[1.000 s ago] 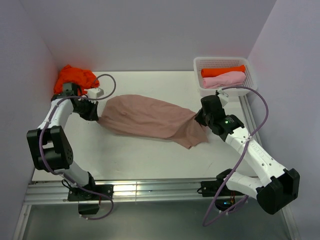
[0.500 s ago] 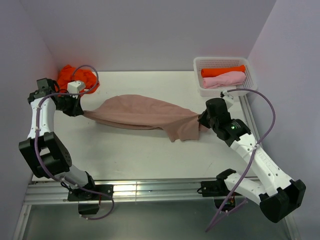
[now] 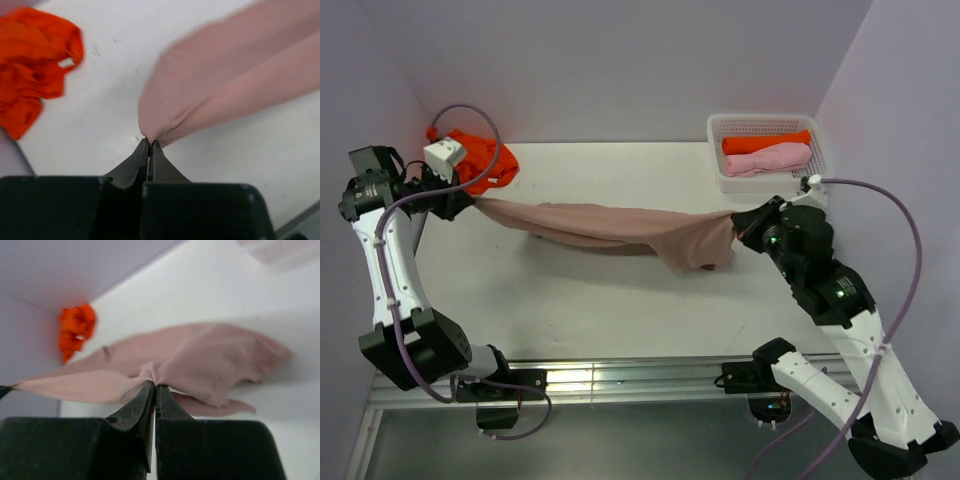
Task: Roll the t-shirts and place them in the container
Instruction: Flatten the tshirt
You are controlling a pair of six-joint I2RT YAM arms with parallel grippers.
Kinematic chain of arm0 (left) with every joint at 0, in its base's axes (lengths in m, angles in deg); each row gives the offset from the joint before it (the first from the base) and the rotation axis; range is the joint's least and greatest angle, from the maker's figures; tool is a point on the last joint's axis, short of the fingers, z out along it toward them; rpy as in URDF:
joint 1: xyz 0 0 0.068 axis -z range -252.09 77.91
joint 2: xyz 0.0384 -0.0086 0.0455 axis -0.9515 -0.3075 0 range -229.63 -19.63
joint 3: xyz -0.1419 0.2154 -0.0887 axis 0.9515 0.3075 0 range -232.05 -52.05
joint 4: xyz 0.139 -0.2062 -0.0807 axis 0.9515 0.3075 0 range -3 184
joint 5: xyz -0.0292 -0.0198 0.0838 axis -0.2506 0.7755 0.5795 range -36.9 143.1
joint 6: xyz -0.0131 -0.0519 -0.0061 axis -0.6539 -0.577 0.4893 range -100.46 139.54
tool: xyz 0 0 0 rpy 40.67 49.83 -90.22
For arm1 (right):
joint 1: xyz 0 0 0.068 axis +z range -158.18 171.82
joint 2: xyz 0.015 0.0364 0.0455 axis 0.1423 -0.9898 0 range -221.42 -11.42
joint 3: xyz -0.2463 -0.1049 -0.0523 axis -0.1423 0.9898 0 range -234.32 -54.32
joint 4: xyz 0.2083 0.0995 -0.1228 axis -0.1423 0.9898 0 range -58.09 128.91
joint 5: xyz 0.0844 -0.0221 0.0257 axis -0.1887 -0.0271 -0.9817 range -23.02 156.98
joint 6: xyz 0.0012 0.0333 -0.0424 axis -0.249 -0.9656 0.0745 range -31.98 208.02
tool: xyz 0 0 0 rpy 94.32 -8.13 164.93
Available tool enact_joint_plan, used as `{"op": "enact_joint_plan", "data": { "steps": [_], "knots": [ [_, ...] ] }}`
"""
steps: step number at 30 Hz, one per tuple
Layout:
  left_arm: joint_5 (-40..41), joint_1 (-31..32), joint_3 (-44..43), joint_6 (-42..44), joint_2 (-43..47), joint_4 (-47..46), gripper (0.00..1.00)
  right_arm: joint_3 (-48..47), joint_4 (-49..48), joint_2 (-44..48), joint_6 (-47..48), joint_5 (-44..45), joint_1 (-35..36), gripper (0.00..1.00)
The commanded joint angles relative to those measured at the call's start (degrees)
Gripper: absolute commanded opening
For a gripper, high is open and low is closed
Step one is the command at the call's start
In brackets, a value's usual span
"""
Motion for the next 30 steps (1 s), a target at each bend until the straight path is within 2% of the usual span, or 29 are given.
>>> {"op": "enact_joint_plan", "data": {
  "steps": [1, 5, 10, 13, 17, 21, 24, 28, 30],
  "knots": [
    [-7.1, -3.3, -3.5, -10.3, 6.3, -10.2, 0.00, -8.4, -5.1, 3.6, 3.9, -1.7, -0.2, 0.00],
    [-9.3, -7.9, -4.5, -19.4, 12.1, -18.5, 0.00, -14.2, -7.2, 5.1, 5.4, -1.9, -0.2, 0.00],
    [-7.2, -12.3, -6.0, -31.4, 15.9, -27.2, 0.00, -20.1, -9.7, 7.0, 6.2, -1.7, -0.2, 0.00],
    [-7.4, -13.9, -7.8, -34.8, 16.0, -28.2, 0.00, -23.0, -8.7, 6.3, 7.0, -1.7, -0.2, 0.00],
    [-12.0, -14.0, -12.1, -38.0, 11.6, -27.7, 0.00, -24.7, -8.8, 2.6, 7.7, -2.9, -0.2, 0.00],
    [-19.5, -13.9, -15.3, -44.0, 5.3, -30.6, 0.00, -27.7, -7.8, -8.0, 9.0, -3.3, -0.2, 0.00],
    [-20.9, -11.8, -19.5, -45.3, -1.6, -31.2, 0.00, -31.9, -8.0, -17.3, 10.8, -4.4, -0.2, 0.00],
    [-13.9, -2.9, -28.4, -42.7, -13.8, -29.0, 0.00, -41.5, -8.9, -30.1, 12.9, -7.0, -0.9, 0.00],
    [-12.4, -0.4, -35.6, -43.7, -18.4, -29.5, 0.00, -45.4, -9.7, -37.5, 14.0, -9.4, -2.4, 0.00]
  ]
}}
